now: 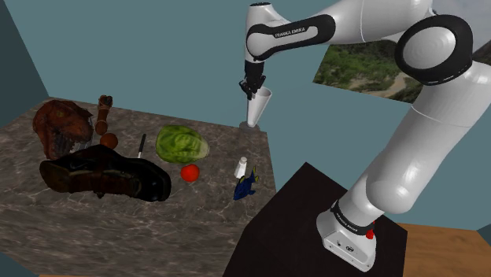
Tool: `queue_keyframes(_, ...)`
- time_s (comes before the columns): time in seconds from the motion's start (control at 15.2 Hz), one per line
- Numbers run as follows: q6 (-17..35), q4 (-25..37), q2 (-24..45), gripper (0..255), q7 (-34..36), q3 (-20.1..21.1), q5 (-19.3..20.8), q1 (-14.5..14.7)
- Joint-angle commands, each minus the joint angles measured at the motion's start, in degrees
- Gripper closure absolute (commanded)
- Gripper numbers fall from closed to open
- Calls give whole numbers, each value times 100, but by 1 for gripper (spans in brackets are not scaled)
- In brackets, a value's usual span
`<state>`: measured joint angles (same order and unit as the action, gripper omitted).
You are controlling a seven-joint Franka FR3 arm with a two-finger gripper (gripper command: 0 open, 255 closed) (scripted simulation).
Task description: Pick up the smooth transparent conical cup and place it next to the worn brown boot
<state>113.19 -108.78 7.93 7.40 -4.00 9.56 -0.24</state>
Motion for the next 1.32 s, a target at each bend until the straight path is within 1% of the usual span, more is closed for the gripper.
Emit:
queue_keyframes(0.0, -147, 97, -53, 255, -17, 4, -6, 5)
queue_keyframes(0.66, -871, 671, -209, 255, -119, 12, -34, 17)
queue_keyframes(1.25, -1545, 1314, -246, 255, -214, 18, -53, 26)
